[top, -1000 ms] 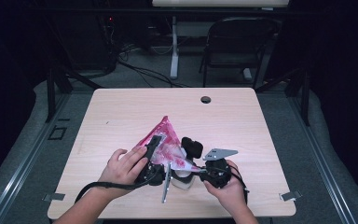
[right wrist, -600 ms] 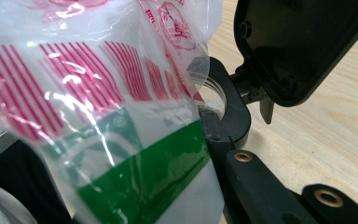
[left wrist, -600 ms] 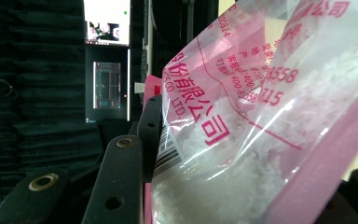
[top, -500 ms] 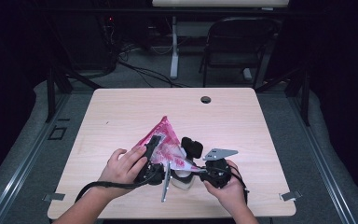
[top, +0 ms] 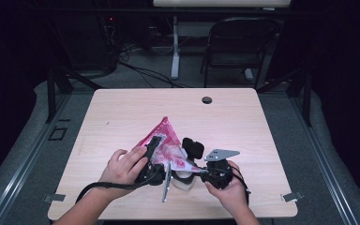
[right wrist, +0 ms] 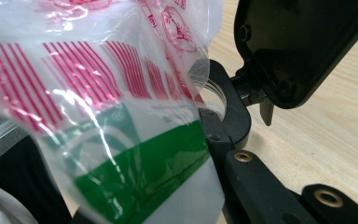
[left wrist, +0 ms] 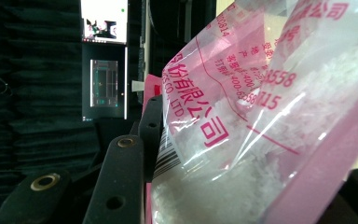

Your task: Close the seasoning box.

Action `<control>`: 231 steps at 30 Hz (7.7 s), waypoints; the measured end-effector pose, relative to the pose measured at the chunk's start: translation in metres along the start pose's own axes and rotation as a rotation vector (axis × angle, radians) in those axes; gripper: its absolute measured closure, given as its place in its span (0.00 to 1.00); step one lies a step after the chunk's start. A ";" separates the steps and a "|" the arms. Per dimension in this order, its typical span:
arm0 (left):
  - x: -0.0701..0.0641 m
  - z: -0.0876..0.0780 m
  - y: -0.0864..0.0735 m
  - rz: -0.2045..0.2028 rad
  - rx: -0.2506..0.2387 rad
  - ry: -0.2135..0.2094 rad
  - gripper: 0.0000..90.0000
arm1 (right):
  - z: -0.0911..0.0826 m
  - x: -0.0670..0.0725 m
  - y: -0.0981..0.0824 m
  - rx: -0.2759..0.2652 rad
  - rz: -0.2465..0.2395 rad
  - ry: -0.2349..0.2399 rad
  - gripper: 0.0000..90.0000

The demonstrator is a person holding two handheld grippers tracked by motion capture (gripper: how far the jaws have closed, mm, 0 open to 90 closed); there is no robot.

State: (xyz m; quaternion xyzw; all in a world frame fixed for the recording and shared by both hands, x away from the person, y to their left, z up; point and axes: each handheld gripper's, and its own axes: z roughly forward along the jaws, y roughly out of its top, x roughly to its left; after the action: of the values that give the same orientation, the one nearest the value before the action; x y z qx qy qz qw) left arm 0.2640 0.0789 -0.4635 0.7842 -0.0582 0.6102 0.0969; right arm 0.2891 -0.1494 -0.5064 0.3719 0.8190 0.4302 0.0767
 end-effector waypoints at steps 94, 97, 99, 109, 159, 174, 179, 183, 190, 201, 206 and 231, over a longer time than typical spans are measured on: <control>-0.026 0.006 -0.022 -0.207 0.034 -0.103 0.76 | -0.005 0.005 0.003 -0.039 -0.012 -0.003 1.00; -0.028 0.007 -0.024 -0.223 0.033 -0.104 0.76 | -0.004 0.005 0.003 -0.038 -0.012 -0.003 1.00; -0.029 0.006 -0.024 -0.232 0.038 -0.112 0.76 | -0.004 0.006 0.004 -0.038 -0.011 -0.001 1.00; -0.037 0.008 -0.031 -0.279 0.044 -0.129 0.76 | -0.002 0.008 0.005 -0.043 -0.013 0.000 1.00; -0.067 0.016 -0.047 -0.506 0.044 -0.271 0.76 | 0.002 0.013 0.010 -0.050 -0.032 -0.005 1.00; -0.073 0.019 -0.050 -0.549 0.045 -0.325 0.76 | 0.001 0.015 0.011 -0.048 -0.044 -0.003 1.00; -0.076 0.021 -0.050 -0.557 0.050 -0.352 0.76 | 0.002 0.016 0.012 -0.045 -0.053 -0.011 1.00; -0.078 0.022 -0.051 -0.569 0.052 -0.367 0.76 | 0.002 0.017 0.013 -0.049 -0.056 -0.009 0.99; -0.081 0.026 -0.053 -0.577 0.057 -0.401 0.78 | 0.001 0.019 0.016 -0.070 -0.058 0.003 0.94; -0.083 0.030 -0.059 -0.629 0.045 -0.452 0.82 | 0.001 0.020 0.015 -0.125 -0.034 0.035 0.72; -0.084 0.031 -0.060 -0.647 0.041 -0.467 0.82 | 0.000 0.020 0.015 -0.136 -0.030 0.038 0.66; -0.087 0.037 -0.068 -0.743 0.023 -0.547 0.82 | -0.003 0.018 0.014 -0.137 -0.020 0.024 0.55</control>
State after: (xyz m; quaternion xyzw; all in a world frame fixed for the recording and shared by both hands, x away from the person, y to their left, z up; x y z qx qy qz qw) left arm 0.2910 0.1345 -0.5621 0.8850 0.2101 0.3054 0.2815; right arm 0.2825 -0.1343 -0.4905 0.3522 0.7921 0.4891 0.0964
